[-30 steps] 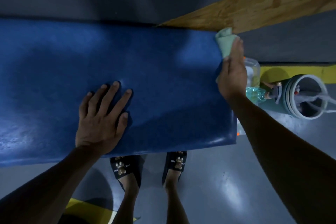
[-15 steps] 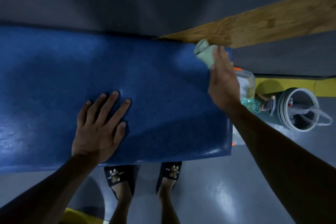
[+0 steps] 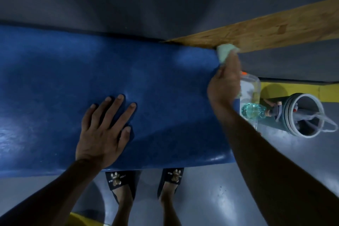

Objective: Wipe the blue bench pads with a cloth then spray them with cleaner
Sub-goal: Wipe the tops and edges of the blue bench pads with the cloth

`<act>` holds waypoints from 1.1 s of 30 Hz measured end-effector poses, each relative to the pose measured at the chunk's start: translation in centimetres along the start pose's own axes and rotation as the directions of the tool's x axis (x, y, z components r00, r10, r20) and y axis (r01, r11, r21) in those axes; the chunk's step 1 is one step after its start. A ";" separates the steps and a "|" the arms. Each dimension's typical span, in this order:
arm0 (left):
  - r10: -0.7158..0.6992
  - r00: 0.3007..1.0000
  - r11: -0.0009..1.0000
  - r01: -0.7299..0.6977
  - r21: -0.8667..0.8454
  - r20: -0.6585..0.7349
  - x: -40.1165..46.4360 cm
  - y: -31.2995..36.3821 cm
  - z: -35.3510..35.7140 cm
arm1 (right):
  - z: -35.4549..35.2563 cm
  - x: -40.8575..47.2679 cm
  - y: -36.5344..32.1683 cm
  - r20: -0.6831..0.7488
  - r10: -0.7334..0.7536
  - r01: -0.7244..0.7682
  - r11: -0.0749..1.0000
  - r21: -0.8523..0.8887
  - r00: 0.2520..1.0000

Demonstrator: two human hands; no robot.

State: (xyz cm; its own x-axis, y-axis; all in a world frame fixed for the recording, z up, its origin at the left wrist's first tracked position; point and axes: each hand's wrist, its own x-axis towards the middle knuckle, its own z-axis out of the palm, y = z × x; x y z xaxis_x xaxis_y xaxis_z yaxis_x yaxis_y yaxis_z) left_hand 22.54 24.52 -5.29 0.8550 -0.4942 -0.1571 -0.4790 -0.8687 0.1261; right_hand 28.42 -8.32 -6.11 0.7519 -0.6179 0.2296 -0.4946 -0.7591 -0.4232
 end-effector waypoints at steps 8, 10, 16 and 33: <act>-0.001 1.000 1.000 0.001 0.009 0.018 0.0 0.0 0.2 | -2.6 2.3 4.6 0.377 -0.487 0.538 0.842 -0.037 0.788; 0.000 1.000 1.000 0.000 0.001 0.022 0.0 -0.1 0.2 | -2.6 3.0 5.0 0.258 -0.298 0.315 0.949 -0.027 0.919; 0.005 1.000 1.000 -0.005 -0.014 -0.002 0.0 -0.1 0.1 | 2.4 -2.4 -6.0 -0.042 -0.175 0.177 0.983 0.049 0.984; 0.003 1.000 0.999 -0.003 -0.041 0.004 -0.1 -0.2 0.2 | -0.9 0.9 -0.5 0.084 0.195 -0.203 0.973 0.106 0.977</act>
State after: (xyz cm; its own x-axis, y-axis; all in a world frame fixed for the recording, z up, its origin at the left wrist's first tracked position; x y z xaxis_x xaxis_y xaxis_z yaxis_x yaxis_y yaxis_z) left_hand 22.54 24.74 -5.46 0.8529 -0.4967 -0.1610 -0.4726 -0.8654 0.1665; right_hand 28.92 -8.67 -4.87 0.6749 -0.7347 0.0686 -0.5881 -0.5918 -0.5512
